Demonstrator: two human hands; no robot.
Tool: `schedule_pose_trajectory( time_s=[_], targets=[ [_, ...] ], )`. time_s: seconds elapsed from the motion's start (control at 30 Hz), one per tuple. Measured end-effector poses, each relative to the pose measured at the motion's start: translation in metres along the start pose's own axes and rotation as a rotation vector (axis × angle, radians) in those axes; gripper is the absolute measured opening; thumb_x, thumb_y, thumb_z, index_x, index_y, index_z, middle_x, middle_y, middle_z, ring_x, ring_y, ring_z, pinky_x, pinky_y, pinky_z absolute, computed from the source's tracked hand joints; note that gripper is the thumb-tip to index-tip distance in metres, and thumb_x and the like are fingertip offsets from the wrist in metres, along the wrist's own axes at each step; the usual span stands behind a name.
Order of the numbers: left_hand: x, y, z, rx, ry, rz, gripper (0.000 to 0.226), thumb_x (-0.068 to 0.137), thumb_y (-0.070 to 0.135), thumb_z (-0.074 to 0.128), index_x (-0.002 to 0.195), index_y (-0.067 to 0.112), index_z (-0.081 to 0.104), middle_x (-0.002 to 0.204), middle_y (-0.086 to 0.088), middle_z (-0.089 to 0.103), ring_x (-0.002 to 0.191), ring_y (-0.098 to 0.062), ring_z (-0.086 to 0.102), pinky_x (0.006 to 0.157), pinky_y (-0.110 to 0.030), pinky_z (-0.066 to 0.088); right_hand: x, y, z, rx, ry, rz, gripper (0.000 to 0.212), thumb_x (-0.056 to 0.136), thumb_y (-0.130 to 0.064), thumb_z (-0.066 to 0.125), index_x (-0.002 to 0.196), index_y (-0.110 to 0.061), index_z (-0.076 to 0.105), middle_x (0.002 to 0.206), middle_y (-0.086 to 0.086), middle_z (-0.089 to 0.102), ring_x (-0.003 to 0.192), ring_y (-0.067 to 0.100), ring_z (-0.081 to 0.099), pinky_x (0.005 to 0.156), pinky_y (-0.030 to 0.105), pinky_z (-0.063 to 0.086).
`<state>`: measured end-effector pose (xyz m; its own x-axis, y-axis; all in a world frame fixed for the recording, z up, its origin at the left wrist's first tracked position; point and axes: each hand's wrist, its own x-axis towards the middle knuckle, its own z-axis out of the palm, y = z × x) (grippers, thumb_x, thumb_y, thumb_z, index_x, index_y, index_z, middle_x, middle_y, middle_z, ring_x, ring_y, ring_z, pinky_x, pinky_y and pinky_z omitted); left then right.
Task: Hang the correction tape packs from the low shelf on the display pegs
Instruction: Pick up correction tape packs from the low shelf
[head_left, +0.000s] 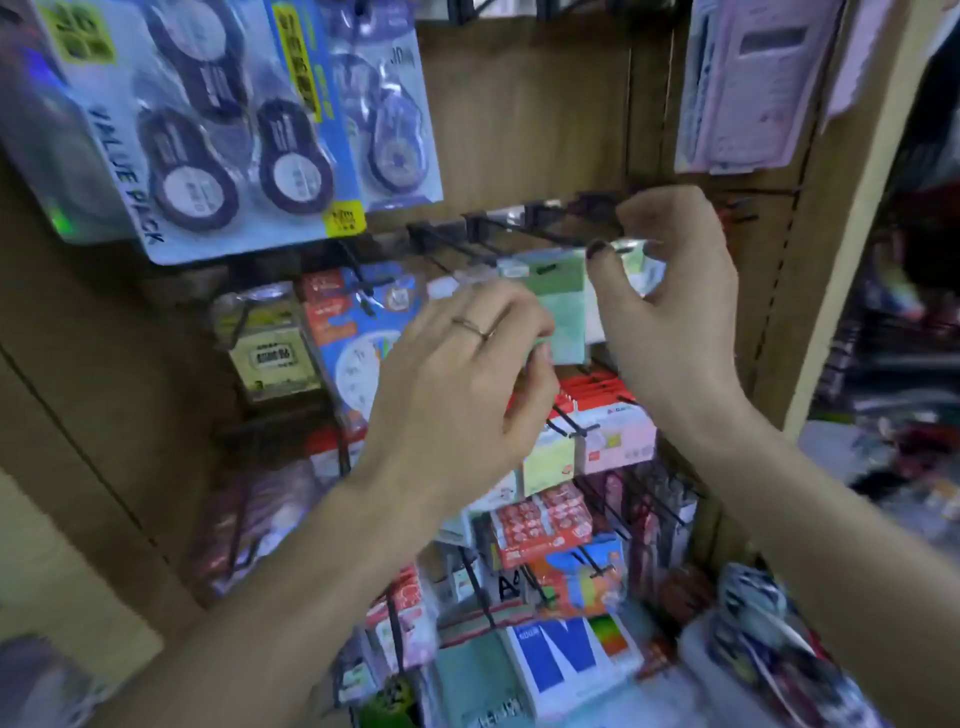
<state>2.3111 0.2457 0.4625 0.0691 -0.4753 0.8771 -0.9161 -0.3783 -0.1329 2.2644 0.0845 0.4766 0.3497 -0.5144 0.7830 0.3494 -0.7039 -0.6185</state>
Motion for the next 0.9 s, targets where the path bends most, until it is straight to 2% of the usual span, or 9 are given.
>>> schedule_pose_trajectory(
  time_s=[0.1, 0.17, 0.33, 0.4, 0.47, 0.6, 0.67, 0.8, 0.9],
  targets=[
    [-0.053, 0.018, 0.039, -0.094, -0.137, -0.042, 0.016, 0.096, 0.01, 0.057, 0.094, 0.001, 0.07, 0.097, -0.015, 0.07, 0.086, -0.037, 0.066, 0.078, -0.048, 0.053, -0.061, 0.035, -0.012, 0.026, -0.054, 0.146, 0.012, 0.094, -0.007, 0.06, 0.099, -0.016, 0.054, 0.086, -0.005, 0.061, 0.073, -0.002, 0.054, 0.068, 0.011, 0.04],
    [-0.097, 0.03, 0.068, -0.156, -0.283, -0.121, 0.015, 0.096, 0.011, 0.057, 0.094, 0.001, 0.069, 0.095, -0.015, 0.068, 0.084, -0.038, 0.066, 0.076, -0.049, 0.054, -0.107, 0.066, -0.018, -0.001, -0.092, 0.289, 0.015, 0.092, -0.006, 0.06, 0.096, -0.019, 0.054, 0.081, -0.013, 0.059, 0.067, -0.002, 0.053, 0.065, 0.014, 0.042],
    [-0.217, 0.059, 0.133, -0.24, -0.626, -0.24, 0.019, 0.097, 0.017, 0.05, 0.091, 0.005, 0.065, 0.089, -0.015, 0.064, 0.077, -0.04, 0.063, 0.066, -0.048, 0.05, -0.227, 0.147, -0.03, -0.172, -0.207, 0.635, 0.014, 0.092, -0.006, 0.06, 0.094, -0.019, 0.054, 0.071, -0.014, 0.057, 0.061, -0.007, 0.052, 0.061, 0.016, 0.041],
    [-0.268, 0.071, 0.152, -0.265, -0.721, -0.338, 0.022, 0.096, 0.022, 0.047, 0.09, 0.008, 0.063, 0.087, -0.012, 0.063, 0.075, -0.038, 0.06, 0.063, -0.045, 0.046, -0.277, 0.174, -0.036, -0.231, -0.248, 0.784, 0.012, 0.093, -0.009, 0.062, 0.095, -0.018, 0.055, 0.068, -0.013, 0.055, 0.057, -0.005, 0.052, 0.059, 0.024, 0.04],
    [-0.318, 0.085, 0.166, -0.312, -0.8, -0.455, 0.023, 0.097, 0.025, 0.046, 0.091, 0.01, 0.062, 0.088, -0.008, 0.063, 0.075, -0.036, 0.062, 0.059, -0.042, 0.046, -0.328, 0.199, -0.042, -0.3, -0.319, 0.949, 0.01, 0.095, -0.012, 0.062, 0.102, -0.015, 0.056, 0.071, -0.011, 0.056, 0.06, -0.001, 0.053, 0.061, 0.032, 0.04],
    [-0.402, 0.117, 0.183, -0.392, -0.99, -0.665, 0.009, 0.098, 0.019, 0.062, 0.1, 0.011, 0.063, 0.098, -0.006, 0.066, 0.086, -0.032, 0.066, 0.062, -0.038, 0.047, -0.42, 0.236, -0.061, -0.393, -0.367, 1.239, 0.019, 0.094, -0.013, 0.062, 0.113, -0.01, 0.059, 0.083, 0.003, 0.065, 0.08, 0.03, 0.062, 0.068, 0.037, 0.044],
    [-0.443, 0.136, 0.194, -0.415, -1.112, -0.82, 0.012, 0.1, 0.024, 0.065, 0.103, 0.013, 0.061, 0.102, -0.004, 0.065, 0.092, -0.029, 0.066, 0.068, -0.037, 0.048, -0.467, 0.254, -0.074, -0.452, -0.414, 1.365, 0.022, 0.096, -0.014, 0.062, 0.117, -0.008, 0.058, 0.092, 0.008, 0.066, 0.086, 0.031, 0.062, 0.069, 0.035, 0.04],
    [-0.511, 0.167, 0.214, -0.443, -1.346, -1.071, 0.03, 0.101, 0.04, 0.064, 0.111, 0.013, 0.057, 0.108, -0.008, 0.066, 0.098, -0.03, 0.067, 0.08, -0.045, 0.056, -0.547, 0.281, -0.098, -0.503, -0.495, 1.585, 0.032, 0.093, -0.016, 0.064, 0.123, -0.009, 0.055, 0.109, 0.014, 0.073, 0.097, 0.034, 0.067, 0.078, 0.037, 0.05],
    [-0.554, 0.183, 0.229, -0.435, -1.506, -1.182, 0.043, 0.101, 0.044, 0.062, 0.125, 0.01, 0.054, 0.118, -0.013, 0.067, 0.108, -0.032, 0.066, 0.082, -0.038, 0.053, -0.588, 0.301, -0.113, -0.538, -0.52, 1.638, 0.043, 0.091, -0.018, 0.067, 0.131, -0.008, 0.053, 0.117, 0.015, 0.071, 0.104, 0.034, 0.066, 0.085, 0.04, 0.053]
  ],
)
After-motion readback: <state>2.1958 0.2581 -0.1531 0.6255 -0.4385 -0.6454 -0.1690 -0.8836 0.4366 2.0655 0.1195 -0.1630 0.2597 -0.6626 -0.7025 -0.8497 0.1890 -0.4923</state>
